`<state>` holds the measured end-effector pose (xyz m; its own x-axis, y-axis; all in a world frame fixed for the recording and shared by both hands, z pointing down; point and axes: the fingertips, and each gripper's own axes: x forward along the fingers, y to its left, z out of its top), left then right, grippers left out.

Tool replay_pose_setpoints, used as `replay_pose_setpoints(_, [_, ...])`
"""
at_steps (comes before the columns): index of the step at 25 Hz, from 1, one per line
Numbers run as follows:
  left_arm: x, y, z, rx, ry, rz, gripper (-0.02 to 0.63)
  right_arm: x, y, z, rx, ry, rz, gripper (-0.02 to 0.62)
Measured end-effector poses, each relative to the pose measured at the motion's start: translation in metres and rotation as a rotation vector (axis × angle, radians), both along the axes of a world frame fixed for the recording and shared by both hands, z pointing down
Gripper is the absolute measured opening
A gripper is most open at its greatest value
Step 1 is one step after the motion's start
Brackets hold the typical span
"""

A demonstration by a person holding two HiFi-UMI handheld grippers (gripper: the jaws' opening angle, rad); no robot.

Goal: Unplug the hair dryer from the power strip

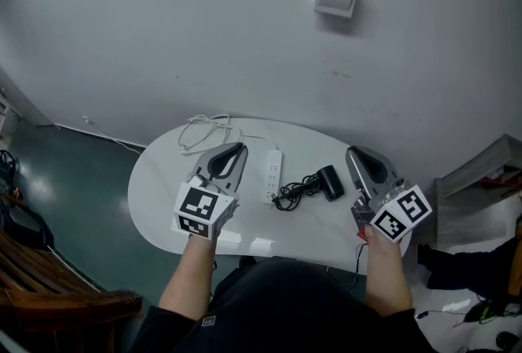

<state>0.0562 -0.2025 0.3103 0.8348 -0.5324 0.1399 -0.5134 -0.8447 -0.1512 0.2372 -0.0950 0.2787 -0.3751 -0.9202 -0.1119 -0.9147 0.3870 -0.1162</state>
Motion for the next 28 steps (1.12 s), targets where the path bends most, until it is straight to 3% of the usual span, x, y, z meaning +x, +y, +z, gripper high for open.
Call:
replay_pose_setpoints(9, [0.002, 0.005, 0.013, -0.029, -0.015, 0.014, 0.031, -0.004, -0.005, 0.007, -0.027, 0.035, 0.001, 0.034])
replay_pose_setpoints(28, [0.011, 0.013, 0.015, -0.025, -0.035, 0.037, 0.031, -0.006, -0.007, 0.013, -0.057, 0.012, -0.019, 0.034])
